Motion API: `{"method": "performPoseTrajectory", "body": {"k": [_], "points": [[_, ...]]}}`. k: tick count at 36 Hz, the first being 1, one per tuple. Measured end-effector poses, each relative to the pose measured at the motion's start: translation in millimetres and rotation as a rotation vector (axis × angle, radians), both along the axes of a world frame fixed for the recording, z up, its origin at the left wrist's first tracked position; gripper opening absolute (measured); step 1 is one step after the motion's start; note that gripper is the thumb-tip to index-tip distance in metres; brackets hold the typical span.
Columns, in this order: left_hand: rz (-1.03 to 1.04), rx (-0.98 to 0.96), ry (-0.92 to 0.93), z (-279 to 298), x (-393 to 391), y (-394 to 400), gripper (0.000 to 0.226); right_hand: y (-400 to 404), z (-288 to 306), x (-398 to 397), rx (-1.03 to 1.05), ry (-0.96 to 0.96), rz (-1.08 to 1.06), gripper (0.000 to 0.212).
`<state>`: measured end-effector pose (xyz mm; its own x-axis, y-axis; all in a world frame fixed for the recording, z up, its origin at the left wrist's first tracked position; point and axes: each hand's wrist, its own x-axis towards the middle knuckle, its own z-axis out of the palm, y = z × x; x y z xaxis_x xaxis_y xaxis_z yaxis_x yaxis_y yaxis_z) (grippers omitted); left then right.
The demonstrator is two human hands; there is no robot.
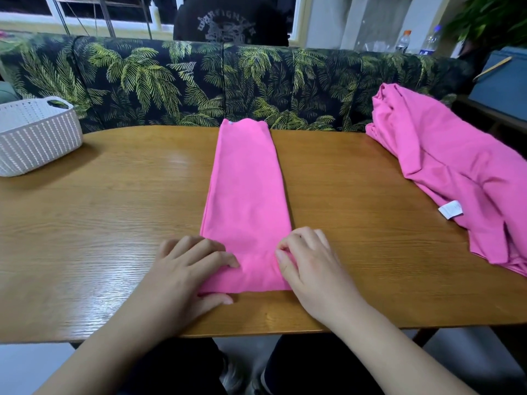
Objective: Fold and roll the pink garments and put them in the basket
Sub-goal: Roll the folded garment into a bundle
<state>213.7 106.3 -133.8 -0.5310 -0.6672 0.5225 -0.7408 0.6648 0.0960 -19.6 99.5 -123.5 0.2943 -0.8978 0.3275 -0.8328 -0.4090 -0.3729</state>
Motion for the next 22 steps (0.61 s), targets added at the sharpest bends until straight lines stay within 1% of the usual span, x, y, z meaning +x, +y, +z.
{"method": "performPoseTrajectory", "body": {"k": [3, 4, 6, 9, 11, 14, 16, 19, 22], "points": [[0.024, 0.053, 0.017, -2, 3, -3, 0.045, 5, -2, -2, -0.222, 0.007, 0.019, 0.025], [0.033, 0.076, 0.021, -2, 3, -4, 0.046, 6, -2, -3, -0.273, 0.023, 0.036, 0.021], [0.045, 0.111, 0.027, 0, 3, -8, 0.047, 9, -2, -4, -0.318, 0.052, 0.08, 0.021], [0.046, 0.157, 0.044, 2, 2, -15, 0.05, 8, -5, -7, -0.278, 0.102, 0.095, 0.033], [0.058, 0.193, 0.057, 3, 2, -19, 0.056, 4, -10, -8, -0.247, 0.124, 0.085, 0.038], [0.092, 0.194, 0.07, 5, -1, -21, 0.06, -2, -14, -6, -0.205, 0.089, 0.069, 0.045], [0.121, 0.165, 0.073, 6, -4, -20, 0.055, -5, -12, -6, -0.198, 0.074, 0.059, 0.045], [0.133, 0.106, 0.084, 4, -8, -14, 0.042, -9, -8, -6, -0.182, 0.082, 0.069, 0.043], [0.11, 0.093, 0.077, -1, -7, -11, 0.039, -12, -4, -8, -0.151, 0.109, 0.085, 0.047]]}}
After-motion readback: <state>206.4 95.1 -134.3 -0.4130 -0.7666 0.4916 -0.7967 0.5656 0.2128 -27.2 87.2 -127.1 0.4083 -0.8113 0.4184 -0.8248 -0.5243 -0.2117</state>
